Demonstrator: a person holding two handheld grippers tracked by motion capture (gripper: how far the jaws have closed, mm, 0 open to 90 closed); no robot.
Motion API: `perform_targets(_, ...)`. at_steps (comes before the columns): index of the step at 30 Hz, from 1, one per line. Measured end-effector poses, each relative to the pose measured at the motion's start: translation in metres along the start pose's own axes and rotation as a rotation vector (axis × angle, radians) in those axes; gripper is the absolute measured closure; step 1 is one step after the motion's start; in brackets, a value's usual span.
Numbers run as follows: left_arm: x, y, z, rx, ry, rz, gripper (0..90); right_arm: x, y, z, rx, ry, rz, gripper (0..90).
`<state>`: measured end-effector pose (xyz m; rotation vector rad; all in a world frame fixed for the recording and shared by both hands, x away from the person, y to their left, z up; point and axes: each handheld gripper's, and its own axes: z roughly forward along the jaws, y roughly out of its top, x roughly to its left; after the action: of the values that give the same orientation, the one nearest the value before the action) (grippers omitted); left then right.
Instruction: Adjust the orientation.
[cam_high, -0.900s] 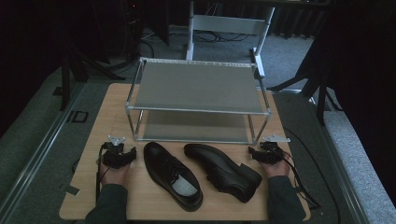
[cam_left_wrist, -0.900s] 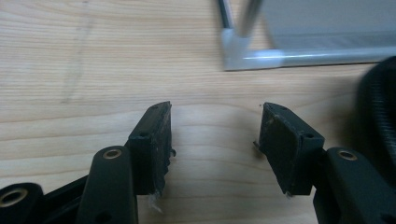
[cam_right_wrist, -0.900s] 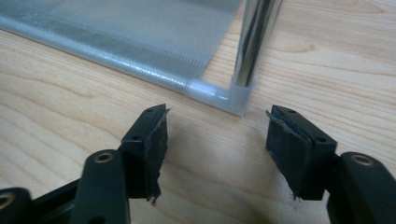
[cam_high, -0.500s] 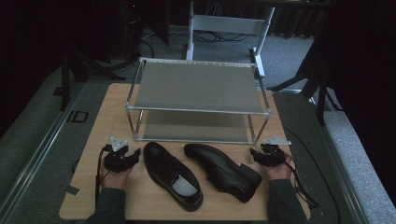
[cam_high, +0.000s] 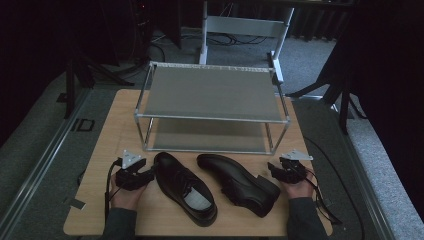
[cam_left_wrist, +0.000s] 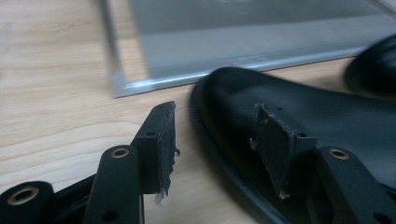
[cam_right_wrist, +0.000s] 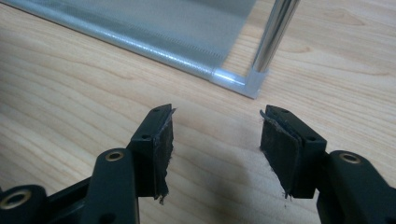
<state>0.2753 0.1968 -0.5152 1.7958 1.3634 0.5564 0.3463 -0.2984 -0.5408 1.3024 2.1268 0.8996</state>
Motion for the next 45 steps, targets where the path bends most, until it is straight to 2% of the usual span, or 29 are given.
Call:
perform_targets(2, -0.004, 0.001, -0.002, 0.000, -0.009, 0.012, 47.9, 0.000, -0.001, 0.000, 0.001, -0.001, 0.002, 42.9)
perform_targets(3, -0.013, 0.004, -0.005, -0.003, -0.025, 0.027, 47.4, 0.000, -0.001, -0.001, 0.001, 0.000, 0.004, 42.7)
perform_targets(5, -0.021, 0.006, -0.007, -0.006, -0.040, 0.043, 46.3, 0.000, -0.002, 0.000, 0.004, 0.002, 0.008, 42.2)
perform_targets(11, -0.041, 0.011, -0.015, -0.012, -0.082, 0.081, 43.2, -0.001, -0.005, 0.001, 0.011, 0.000, 0.009, 41.7)
perform_targets(18, -0.057, 0.014, -0.019, -0.009, -0.138, 0.106, 39.5, -0.001, -0.005, 0.001, 0.013, -0.004, 0.004, 41.4)
perform_targets(20, -0.065, 0.015, -0.022, -0.012, -0.165, 0.116, 39.5, -0.001, -0.006, 0.002, 0.018, -0.002, -0.001, 41.2)
perform_targets(24, -0.072, 0.015, -0.025, -0.015, -0.178, 0.116, 39.0, -0.002, -0.007, 0.004, 0.024, -0.001, -0.005, 41.2)
perform_targets(27, -0.075, 0.015, -0.027, -0.019, -0.203, 0.108, 36.3, -0.002, -0.007, 0.003, 0.022, -0.002, -0.006, 41.2)
perform_targets(30, -0.083, 0.015, -0.028, -0.013, -0.213, 0.130, 33.4, -0.002, -0.007, 0.004, 0.024, -0.001, -0.009, 41.2)
perform_targets(33, -0.089, 0.014, -0.027, -0.009, -0.213, 0.141, 30.6, -0.001, -0.007, 0.004, 0.023, -0.002, -0.010, 41.2)
perform_targets(38, -0.100, 0.008, -0.020, 0.034, -0.192, 0.162, 25.2, -0.002, -0.007, 0.003, 0.019, -0.003, -0.009, 41.1)
perform_targets(43, -0.104, 0.002, -0.013, 0.067, -0.078, 0.210, 25.8, -0.003, -0.006, 0.002, 0.015, -0.005, -0.007, 41.1)
perform_targets(45, -0.103, 0.001, -0.012, 0.070, -0.088, 0.202, 25.5, -0.003, -0.006, 0.002, 0.014, -0.005, -0.006, 41.1)
